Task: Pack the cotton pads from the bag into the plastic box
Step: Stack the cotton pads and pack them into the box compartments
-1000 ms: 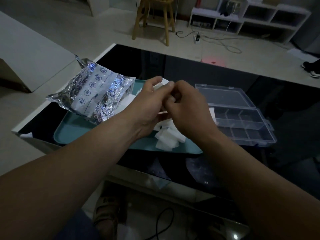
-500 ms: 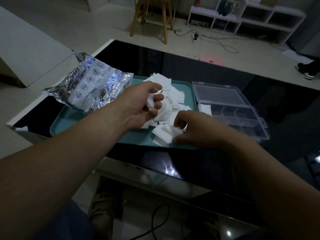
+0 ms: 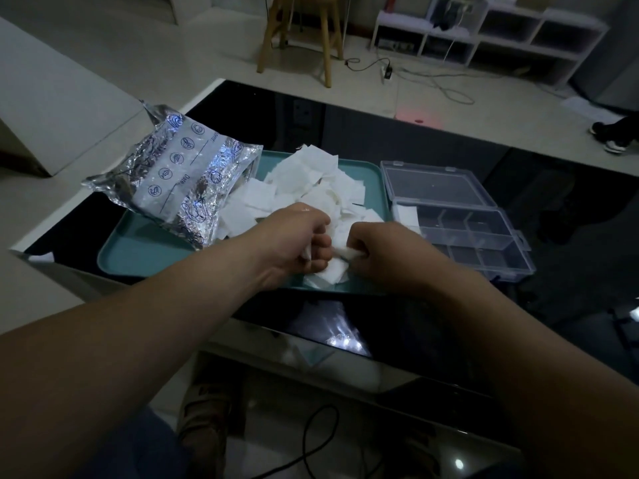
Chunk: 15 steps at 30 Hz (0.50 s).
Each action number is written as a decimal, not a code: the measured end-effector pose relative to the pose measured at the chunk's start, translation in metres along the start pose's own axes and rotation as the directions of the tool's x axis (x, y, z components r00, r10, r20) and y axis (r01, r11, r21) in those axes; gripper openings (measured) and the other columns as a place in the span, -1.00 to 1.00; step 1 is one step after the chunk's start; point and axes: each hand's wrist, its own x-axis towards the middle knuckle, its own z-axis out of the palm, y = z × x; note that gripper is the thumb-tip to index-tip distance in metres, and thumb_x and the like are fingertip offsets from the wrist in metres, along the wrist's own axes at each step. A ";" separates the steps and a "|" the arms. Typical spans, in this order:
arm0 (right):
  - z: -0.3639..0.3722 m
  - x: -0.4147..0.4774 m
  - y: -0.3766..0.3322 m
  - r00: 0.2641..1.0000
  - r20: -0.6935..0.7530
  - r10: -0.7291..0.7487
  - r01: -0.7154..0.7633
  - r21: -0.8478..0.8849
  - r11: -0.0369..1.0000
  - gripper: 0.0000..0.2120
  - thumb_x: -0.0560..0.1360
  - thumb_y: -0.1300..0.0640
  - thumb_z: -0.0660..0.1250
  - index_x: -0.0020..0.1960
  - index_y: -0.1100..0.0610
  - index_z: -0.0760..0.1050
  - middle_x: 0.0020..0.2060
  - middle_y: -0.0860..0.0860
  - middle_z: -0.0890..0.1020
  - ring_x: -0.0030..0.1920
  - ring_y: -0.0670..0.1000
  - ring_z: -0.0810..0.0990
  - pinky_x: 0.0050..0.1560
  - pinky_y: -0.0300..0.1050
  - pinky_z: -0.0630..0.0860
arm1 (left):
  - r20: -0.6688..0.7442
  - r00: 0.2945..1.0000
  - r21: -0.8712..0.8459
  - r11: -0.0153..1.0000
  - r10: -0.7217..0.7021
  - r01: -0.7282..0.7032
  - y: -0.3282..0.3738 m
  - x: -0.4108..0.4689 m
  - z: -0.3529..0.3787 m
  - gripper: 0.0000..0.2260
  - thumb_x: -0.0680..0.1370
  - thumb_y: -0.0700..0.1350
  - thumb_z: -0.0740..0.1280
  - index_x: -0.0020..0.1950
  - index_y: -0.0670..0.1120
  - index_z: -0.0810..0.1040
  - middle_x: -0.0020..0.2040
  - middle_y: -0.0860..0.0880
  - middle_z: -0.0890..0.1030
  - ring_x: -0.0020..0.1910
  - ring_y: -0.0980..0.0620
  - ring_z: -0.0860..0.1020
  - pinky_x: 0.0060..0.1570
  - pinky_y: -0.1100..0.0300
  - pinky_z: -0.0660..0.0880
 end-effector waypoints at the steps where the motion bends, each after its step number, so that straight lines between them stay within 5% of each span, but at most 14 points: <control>1: -0.004 0.000 0.001 1.000 -0.022 0.020 -0.019 0.027 0.999 -0.94 0.53 0.09 0.36 -0.07 -0.02 0.48 -0.15 -0.02 0.55 -0.11 0.09 0.53 -0.19 -0.09 0.37 | 0.003 1.000 0.002 1.000 0.008 -0.008 -0.002 0.000 0.002 -0.86 0.61 -0.26 0.14 0.09 -0.07 0.41 -0.29 -0.09 0.43 -0.38 -0.02 0.42 -0.42 0.22 0.41; 6: -0.024 -0.004 0.000 0.971 -0.212 0.113 -0.067 0.210 0.975 -1.00 0.53 0.13 0.36 -0.07 0.06 0.55 -0.22 -0.04 0.59 -0.19 0.01 0.57 -0.21 -0.06 0.51 | -0.044 0.997 -0.139 0.988 0.059 -0.065 0.002 -0.001 0.006 -0.96 0.68 -0.20 0.19 0.11 -0.11 0.41 -0.18 -0.16 0.44 -0.31 -0.05 0.49 -0.45 0.24 0.48; 10: -0.023 -0.007 -0.017 0.897 -0.411 0.162 -0.048 0.274 0.961 -0.94 0.53 0.07 0.38 -0.06 0.02 0.51 -0.24 -0.09 0.58 -0.25 -0.08 0.54 -0.26 -0.05 0.55 | 0.073 0.996 -0.246 0.969 0.045 -0.026 0.004 0.000 0.005 -0.63 0.71 0.03 0.23 0.38 -0.21 0.42 0.20 -0.37 0.55 0.04 -0.21 0.68 -0.16 0.07 0.68; 15: -0.012 -0.005 -0.033 0.906 -0.424 0.022 0.092 0.246 0.965 -0.88 0.54 -0.06 0.39 -0.08 -0.02 0.56 -0.25 -0.10 0.64 -0.24 -0.07 0.59 -0.23 -0.03 0.56 | 0.134 0.986 -0.313 0.948 0.101 -0.055 0.006 -0.005 0.005 -0.61 0.72 0.03 0.20 0.41 -0.24 0.41 -0.04 -0.16 0.68 -0.13 -0.01 0.70 -0.15 0.04 0.65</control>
